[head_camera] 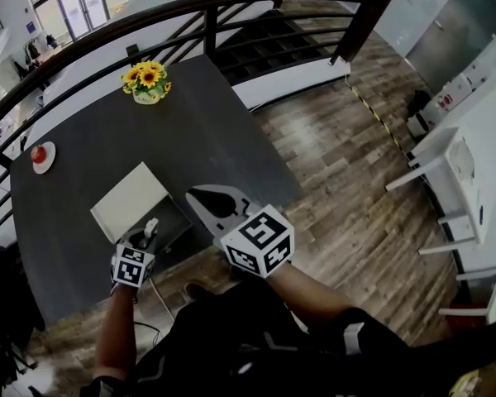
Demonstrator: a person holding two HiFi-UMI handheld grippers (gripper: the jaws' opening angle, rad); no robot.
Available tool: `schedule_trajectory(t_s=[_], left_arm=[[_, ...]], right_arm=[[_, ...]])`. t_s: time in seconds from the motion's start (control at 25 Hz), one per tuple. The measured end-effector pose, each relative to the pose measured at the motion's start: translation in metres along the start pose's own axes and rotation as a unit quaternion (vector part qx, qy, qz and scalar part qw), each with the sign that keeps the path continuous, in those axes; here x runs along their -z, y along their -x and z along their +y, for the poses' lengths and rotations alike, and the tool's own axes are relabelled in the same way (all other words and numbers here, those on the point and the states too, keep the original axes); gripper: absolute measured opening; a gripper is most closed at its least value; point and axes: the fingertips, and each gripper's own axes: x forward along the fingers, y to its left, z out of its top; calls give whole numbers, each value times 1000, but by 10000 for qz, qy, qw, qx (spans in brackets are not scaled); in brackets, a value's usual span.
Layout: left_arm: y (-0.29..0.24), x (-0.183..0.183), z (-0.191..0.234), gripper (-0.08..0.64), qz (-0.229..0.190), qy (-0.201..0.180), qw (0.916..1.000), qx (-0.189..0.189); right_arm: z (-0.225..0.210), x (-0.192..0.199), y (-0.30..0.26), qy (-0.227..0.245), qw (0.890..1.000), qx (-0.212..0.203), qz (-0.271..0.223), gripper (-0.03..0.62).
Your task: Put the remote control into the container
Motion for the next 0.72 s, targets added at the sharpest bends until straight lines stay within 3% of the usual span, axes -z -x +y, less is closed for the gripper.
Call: schedule_trajectory(t_s=[0.72], left_arm=[[-48, -21, -1, 108, 232, -615, 9974, 293]], right_arm=[[-19, 22, 13, -163, 9990, 350, 203, 2]])
